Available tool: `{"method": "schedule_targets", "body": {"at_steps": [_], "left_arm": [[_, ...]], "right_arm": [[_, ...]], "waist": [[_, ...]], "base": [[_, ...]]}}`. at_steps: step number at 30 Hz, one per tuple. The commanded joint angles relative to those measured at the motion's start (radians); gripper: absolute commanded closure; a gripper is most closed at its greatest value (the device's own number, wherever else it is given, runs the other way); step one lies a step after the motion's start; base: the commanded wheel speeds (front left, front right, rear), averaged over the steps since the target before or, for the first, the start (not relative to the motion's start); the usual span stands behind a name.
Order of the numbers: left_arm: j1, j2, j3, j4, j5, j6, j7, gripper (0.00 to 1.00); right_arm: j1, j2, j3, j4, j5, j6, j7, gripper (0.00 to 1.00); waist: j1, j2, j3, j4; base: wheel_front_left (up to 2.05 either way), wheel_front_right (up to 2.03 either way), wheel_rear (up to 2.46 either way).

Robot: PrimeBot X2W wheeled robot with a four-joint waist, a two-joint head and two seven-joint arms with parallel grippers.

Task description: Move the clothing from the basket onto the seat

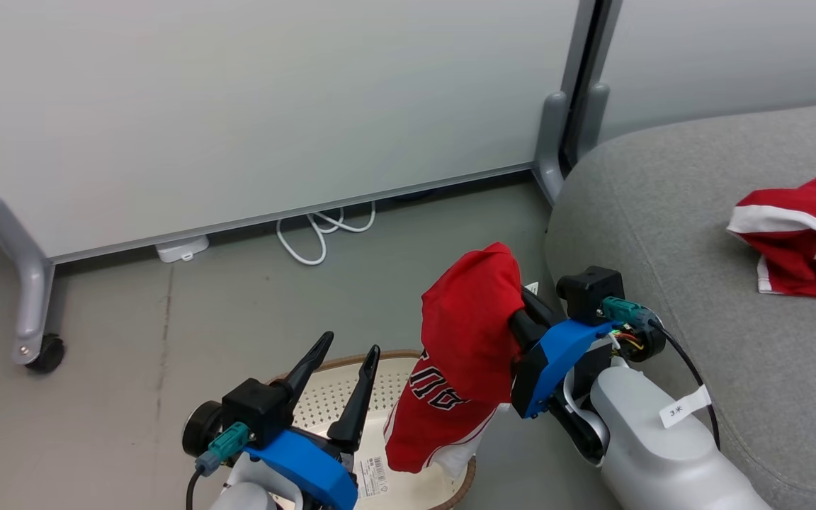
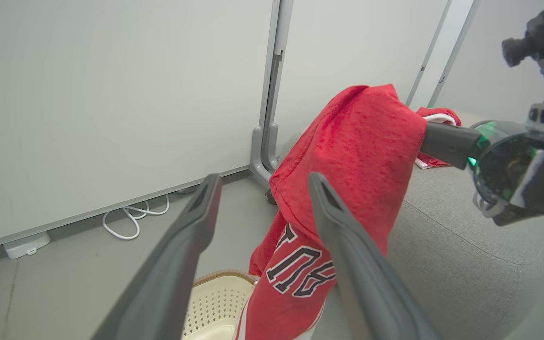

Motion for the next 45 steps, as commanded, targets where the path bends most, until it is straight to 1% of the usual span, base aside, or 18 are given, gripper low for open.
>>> {"method": "schedule_targets", "body": {"at_steps": [1,15,16,17,22,28,38,45], "left_arm": [[-0.007,0.002,0.005,-0.005,0.002,-0.008,-0.003,0.0],[-0.028,0.005,-0.007,-0.021,0.007,-0.006,-0.003,0.0],[-0.031,0.007,-0.008,-0.022,0.007,-0.006,-0.003,0.0],[-0.031,0.007,-0.008,-0.022,0.007,-0.006,-0.003,0.0],[-0.035,0.016,-0.008,-0.023,0.007,-0.006,-0.003,0.0],[-0.043,0.023,-0.019,-0.021,0.014,-0.006,-0.003,0.0],[-0.091,0.031,-0.076,-0.001,-0.012,-0.006,-0.003,0.0],[-0.095,0.036,-0.078,0.002,-0.016,-0.006,-0.003,0.0]], "right_arm": [[-0.003,0.001,0.0,-0.006,-0.001,0.0,-0.006,1.0],[-0.009,0.001,-0.003,-0.02,-0.008,0.0,-0.006,1.0],[-0.008,0.001,-0.005,-0.021,-0.009,0.0,-0.006,1.0],[-0.008,0.001,-0.005,-0.021,-0.009,0.0,-0.006,1.0],[0.003,0.001,-0.007,-0.032,-0.005,0.0,-0.006,1.0],[0.014,0.001,-0.01,-0.038,0.0,0.0,-0.006,1.0],[0.043,0.001,-0.081,-0.057,-0.031,0.0,-0.006,1.0],[0.049,0.001,-0.088,-0.069,-0.021,0.0,-0.006,1.0]], "waist": [[0.0,0.0,0.01,-0.045],[0.0,0.0,0.042,-0.281],[0.0,0.0,0.044,-0.296],[0.0,0.0,0.044,-0.296],[0.0,0.0,0.054,-0.375],[0.0,0.0,0.061,-0.452],[0.0,0.0,0.087,-0.465],[0.0,0.0,0.096,-0.464]], "base": [[0.0,0.0,0.0],[0.0,0.0,0.0],[0.0,0.0,0.0],[0.0,0.0,0.0],[0.0,0.0,0.0],[0.0,0.0,0.0],[0.0,0.0,0.0],[0.0,0.0,0.0]]}}
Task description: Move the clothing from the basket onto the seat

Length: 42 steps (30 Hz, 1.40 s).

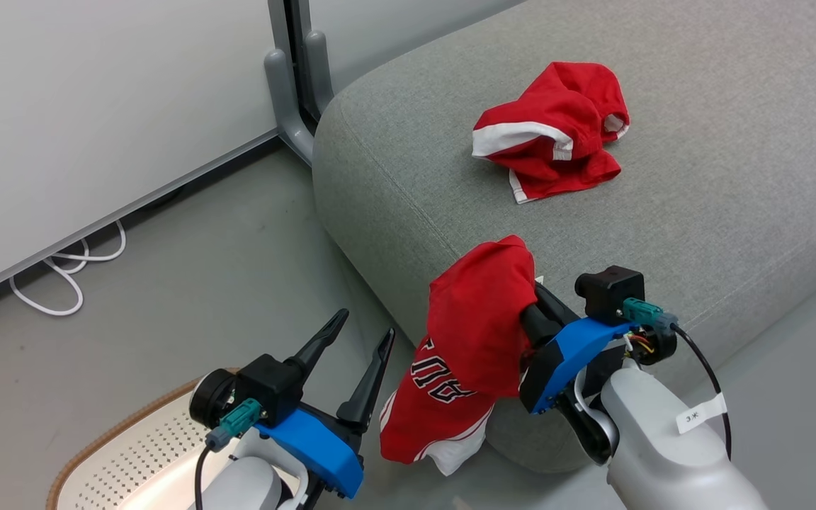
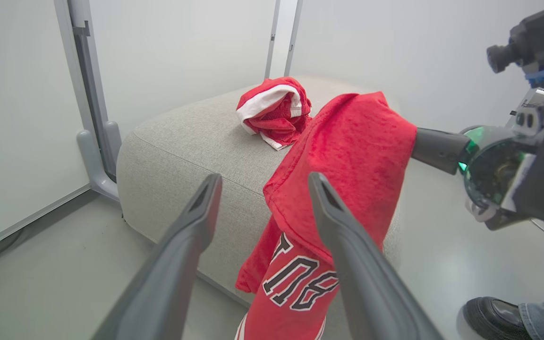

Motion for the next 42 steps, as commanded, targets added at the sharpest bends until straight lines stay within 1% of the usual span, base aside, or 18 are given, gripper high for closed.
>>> {"method": "schedule_targets", "body": {"at_steps": [1,4,7,9,14,17,23,27,29,31,36,42], "left_arm": [[-0.01,0.006,0.007,-0.002,0.0,-0.001,-0.003,0.0],[-0.003,0.012,0.021,-0.009,0.01,-0.001,-0.003,0.0],[0.003,0.02,0.036,-0.018,0.023,-0.001,-0.003,0.0],[-0.004,0.025,0.037,-0.027,0.035,-0.001,-0.003,0.0],[-0.041,0.041,0.031,-0.056,0.054,-0.001,-0.003,0.0],[-0.068,0.053,0.022,-0.071,0.066,-0.001,-0.003,0.0],[-0.142,0.083,0.003,-0.103,0.08,-0.001,0.003,0.0],[-0.197,0.111,0.004,-0.138,0.091,-0.001,0.016,0.0],[-0.222,0.122,0.004,-0.163,0.099,-0.001,0.025,0.0],[-0.246,0.132,0.008,-0.189,0.104,0.0,0.036,0.0],[-0.294,0.152,0.019,-0.241,0.12,0.008,0.052,0.0],[-0.33,0.172,0.021,-0.285,0.135,0.018,0.072,0.0]], "right_arm": [[0.002,0.001,-0.005,-0.004,0.016,0.0,-0.005,1.0],[-0.043,0.001,-0.038,0.01,0.027,0.0,0.001,1.0],[-0.107,0.001,-0.092,0.032,0.015,0.0,0.015,1.0],[-0.165,-0.014,-0.136,0.04,0.003,0.0,0.025,1.0],[-0.322,-0.097,-0.288,0.053,-0.06,0.0,0.052,1.0],[-0.41,-0.157,-0.373,0.032,-0.097,0.0,0.086,1.0],[-0.54,-0.284,-0.522,-0.055,-0.154,0.0,0.156,1.0],[-0.597,-0.362,-0.635,-0.134,-0.181,0.0,0.166,1.0],[-0.613,-0.386,-0.698,-0.172,-0.191,0.0,0.162,1.0],[-0.617,-0.396,-0.746,-0.197,-0.204,0.0,0.162,1.0],[-0.564,-0.368,-0.812,-0.203,-0.213,0.0,0.17,1.0],[-0.509,-0.315,-0.844,-0.137,-0.231,0.0,0.149,1.0]], "waist": [[0.0,-0.0001,0.004,0.0],[0.0,-0.0001,0.018,-0.002],[0.0,-0.0001,0.04,-0.005],[0.0,-0.0001,0.062,-0.002],[0.0,-0.0001,0.135,0.023],[0.0,-0.0001,0.189,0.046],[0.0,-0.0001,0.306,0.094],[0.0,-0.0001,0.392,0.127],[0.0,-0.0001,0.434,0.142],[0.0,-0.0001,0.473,0.156],[0.0,-0.0001,0.556,0.183],[0.0,-0.0001,0.623,0.197]], "base": [[0.0,0.0,0.0],[0.0,0.0,0.0],[0.0,0.0,0.0],[0.0,0.0,0.0],[0.0,0.0,0.0],[0.0,0.0,0.0],[0.0,0.0,0.0],[0.0,0.0,0.0],[0.0,0.0,0.0],[0.0,0.0,0.0],[0.0,0.0,0.0],[0.0,0.0,0.0]]}}
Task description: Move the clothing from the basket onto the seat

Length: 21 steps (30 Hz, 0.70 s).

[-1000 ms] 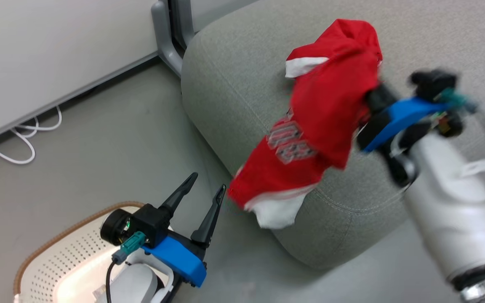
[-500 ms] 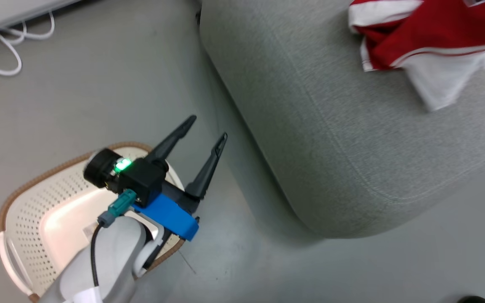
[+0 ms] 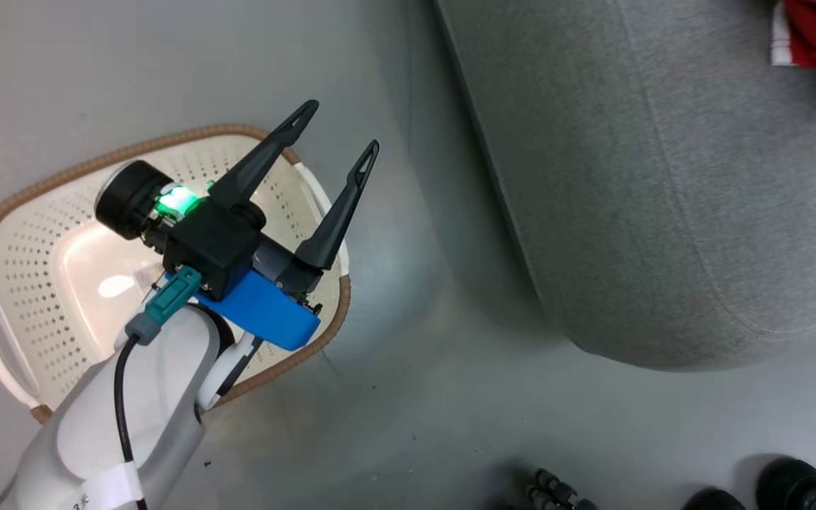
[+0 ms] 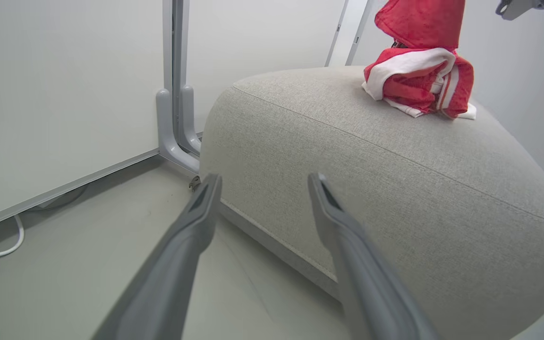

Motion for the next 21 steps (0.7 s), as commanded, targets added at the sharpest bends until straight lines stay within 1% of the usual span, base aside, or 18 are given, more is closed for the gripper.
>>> {"method": "schedule_targets", "body": {"at_steps": [1,7,9,10,11,12,13,18,21], "left_arm": [[-0.026,0.011,0.003,-0.013,0.006,0.008,0.006,0.0],[-0.04,0.014,0.0,-0.028,0.013,0.016,0.011,0.0],[-0.039,0.014,0.0,-0.027,0.012,0.016,0.01,0.0],[-0.039,0.015,0.0,-0.026,0.01,0.016,0.009,0.0],[-0.038,0.015,-0.001,-0.024,0.008,0.016,0.007,0.0],[-0.037,0.015,-0.001,-0.021,0.006,0.017,0.007,0.0],[-0.036,0.013,-0.002,-0.018,0.004,0.019,0.005,0.0],[-0.035,0.003,-0.008,-0.005,0.0,0.023,-0.004,0.0],[-0.035,0.0,-0.01,0.005,-0.004,0.023,-0.009,0.0]], "right_arm": [[0.017,0.018,-0.004,0.024,-0.016,0.0,-0.012,1.0],[0.029,0.033,-0.022,0.1,-0.023,0.0,-0.037,1.0],[0.028,0.036,-0.022,0.109,-0.026,0.0,-0.043,1.0],[0.026,0.038,-0.019,0.118,-0.029,0.0,-0.045,0.96],[0.026,0.039,-0.015,0.126,-0.032,0.0,-0.048,0.85],[0.026,0.04,-0.011,0.133,-0.035,0.0,-0.051,0.11],[0.025,0.04,-0.008,0.14,-0.036,0.0,-0.053,0.0],[0.027,0.03,0.001,0.169,-0.019,0.0,-0.053,0.0],[0.036,0.02,0.014,0.18,-0.033,0.0,-0.056,0.0]], "waist": [[-0.0002,0.0,0.041,0.02],[-0.0002,0.0,0.062,0.038],[-0.0002,0.0,0.061,0.04],[-0.0002,0.0,0.059,0.042],[-0.0002,0.0,0.057,0.043],[-0.0002,0.0,0.053,0.045],[-0.0002,0.0,0.05,0.047],[-0.0002,0.0,0.036,0.054],[-0.0002,0.0,0.027,0.056]], "base": [[0.0,0.0,0.0],[0.0,0.0,0.0],[0.0,0.0,0.0],[0.0,0.0,0.0],[0.0,0.0,0.0],[0.0,0.0,0.0],[0.0,0.0,0.0],[0.0,0.0,0.0],[0.0,0.0,0.0]]}}
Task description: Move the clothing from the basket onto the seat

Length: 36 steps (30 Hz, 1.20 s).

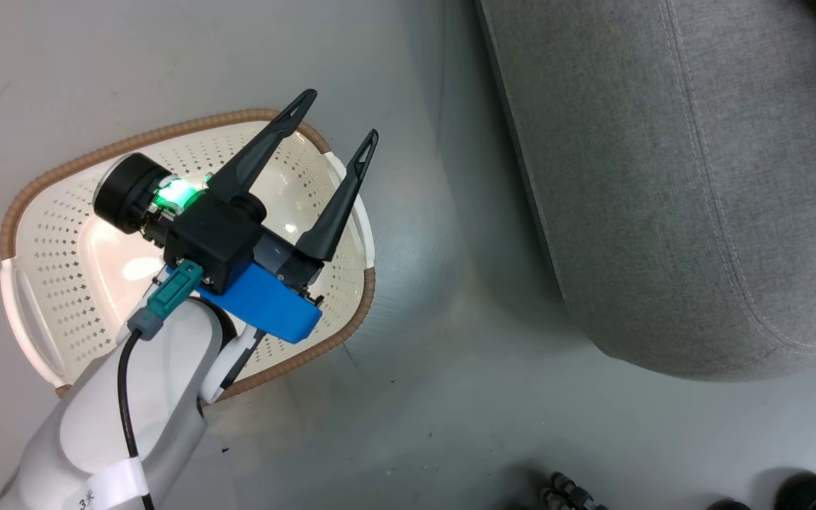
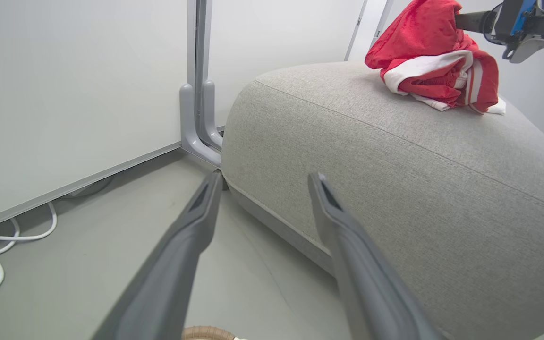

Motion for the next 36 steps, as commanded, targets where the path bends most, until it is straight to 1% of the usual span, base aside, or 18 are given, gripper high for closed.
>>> {"method": "schedule_targets", "body": {"at_steps": [1,6,11,17,23,30,32,36], "left_arm": [[-0.012,-0.001,-0.001,0.005,-0.006,0.002,-0.007,0.0],[-0.008,-0.012,-0.004,0.027,-0.014,0.003,-0.02,0.0],[0.021,-0.038,-0.011,0.065,-0.029,0.001,-0.042,0.0],[0.077,-0.072,0.0,0.132,-0.065,-0.004,-0.062,0.0],[0.162,-0.112,0.045,0.183,-0.102,-0.007,-0.067,0.0],[0.268,-0.164,0.121,0.206,-0.111,-0.018,-0.068,0.0],[0.312,-0.185,0.157,0.218,-0.111,-0.024,-0.068,0.0],[0.361,-0.206,0.204,0.234,-0.104,-0.026,-0.068,0.0]], "right_arm": [[0.014,-0.01,0.006,0.003,-0.009,0.0,-0.009,0.0],[0.014,-0.002,0.025,0.005,0.001,0.0,-0.017,0.0],[0.046,0.006,0.082,-0.005,0.003,0.0,-0.023,0.0],[0.131,0.011,0.166,-0.03,0.021,0.0,-0.021,0.0],[0.252,0.01,0.235,-0.073,0.039,0.0,-0.011,0.0],[0.416,0.025,0.282,-0.172,0.07,0.0,-0.013,0.0],[0.493,0.045,0.299,-0.231,0.08,0.0,-0.008,0.0],[0.598,0.081,0.31,-0.325,0.089,0.0,-0.009,0.0]], "waist": [[-0.0001,0.0,-0.005,0.001],[-0.0001,0.0,-0.032,0.004],[-0.0001,0.0,-0.093,0.018],[-0.0001,0.0,-0.211,0.053],[-0.0001,0.0,-0.344,0.102],[-0.0001,0.0,-0.474,0.175],[-0.0001,0.0,-0.526,0.204],[-0.0001,0.0,-0.58,0.242]], "base": [[0.0,0.0,0.0],[0.0,0.0,0.0],[0.0,0.0,0.0],[0.0,0.0,0.0],[0.0,0.0,0.0],[0.0,0.0,0.0],[0.0,0.0,0.0],[0.0,0.0,0.0]]}}
